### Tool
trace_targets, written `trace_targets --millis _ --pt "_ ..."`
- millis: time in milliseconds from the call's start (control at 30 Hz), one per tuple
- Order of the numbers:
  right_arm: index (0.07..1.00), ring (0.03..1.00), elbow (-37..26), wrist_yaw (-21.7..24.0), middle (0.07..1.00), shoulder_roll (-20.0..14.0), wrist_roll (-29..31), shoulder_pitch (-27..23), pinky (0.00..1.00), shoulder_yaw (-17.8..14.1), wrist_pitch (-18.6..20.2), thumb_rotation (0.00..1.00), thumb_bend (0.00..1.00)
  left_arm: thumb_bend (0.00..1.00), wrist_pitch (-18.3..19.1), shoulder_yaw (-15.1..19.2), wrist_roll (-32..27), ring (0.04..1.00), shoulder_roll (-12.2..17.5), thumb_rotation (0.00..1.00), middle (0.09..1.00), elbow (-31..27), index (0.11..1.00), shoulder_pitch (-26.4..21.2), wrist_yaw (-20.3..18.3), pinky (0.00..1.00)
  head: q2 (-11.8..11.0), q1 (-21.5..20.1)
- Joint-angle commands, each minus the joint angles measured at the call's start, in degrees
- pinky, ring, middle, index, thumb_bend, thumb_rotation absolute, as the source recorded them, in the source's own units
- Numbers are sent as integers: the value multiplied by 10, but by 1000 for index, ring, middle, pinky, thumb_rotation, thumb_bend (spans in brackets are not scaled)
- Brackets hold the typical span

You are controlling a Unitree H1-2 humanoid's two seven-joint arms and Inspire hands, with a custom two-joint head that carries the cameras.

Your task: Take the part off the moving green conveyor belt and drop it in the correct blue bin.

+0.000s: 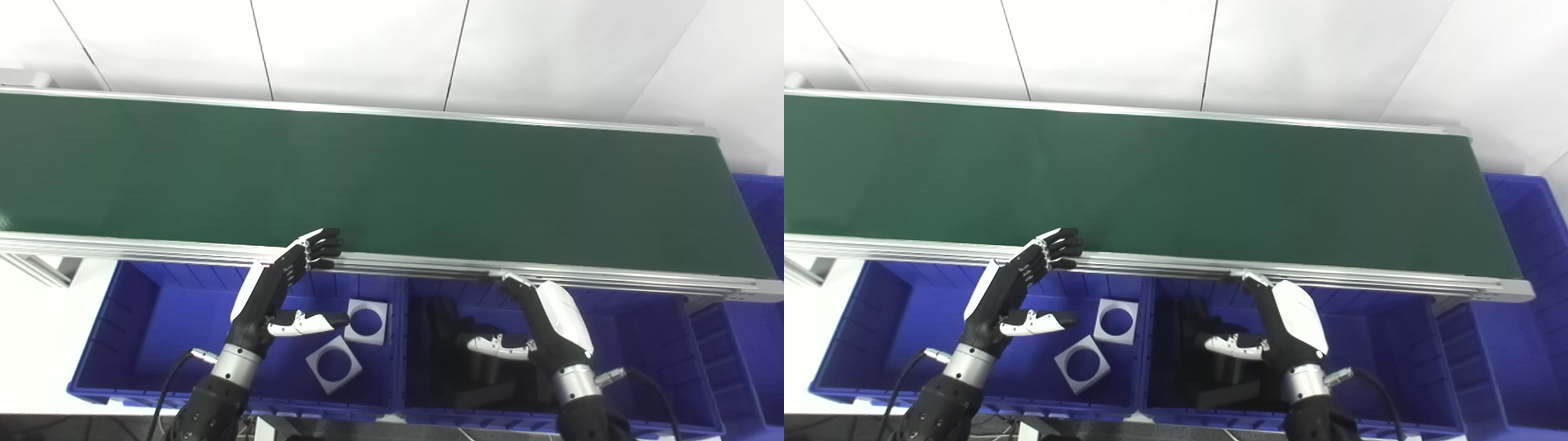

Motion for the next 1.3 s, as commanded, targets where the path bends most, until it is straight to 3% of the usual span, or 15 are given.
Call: trace_targets --millis 0,67,200,333,500,733,900,1267 --pt "997 981 -5 -32 997 2 -9 4 920 -2 -42 352 761 929 -19 5 -2 770 1 414 802 -14 816 0 -10 713 -2 1" --pt "1000 997 -4 -48 1000 9 -8 11 927 -3 -53 436 806 924 -19 6 -1 776 2 417 808 -14 820 1 -14 720 -5 3" --pt "1000 999 1 -77 1000 21 9 21 892 -4 -86 474 827 928 -19 11 -3 779 2 415 809 -14 818 3 -20 719 -9 2" --pt "1000 989 4 -87 1000 34 68 31 842 -10 -143 486 818 926 -19 14 0 777 2 413 809 -12 815 4 -22 716 -12 4" --pt "1000 929 13 -51 976 37 188 35 857 -15 -202 514 827 928 -19 17 1 783 2 415 815 -11 815 5 -24 714 -15 4" --pt "1000 918 36 -15 942 33 271 38 856 -21 -259 551 880 927 -19 21 -6 782 0 406 815 -5 813 3 -33 715 -20 3" --pt "1000 884 51 1 922 32 300 39 807 -27 -293 552 902 931 -19 23 0 782 -3 418 816 -1 814 4 -33 715 -30 4" --pt "990 846 70 32 876 24 322 42 803 -35 -327 506 891 929 -19 20 2 776 -8 418 813 0 812 9 -32 721 -45 14"
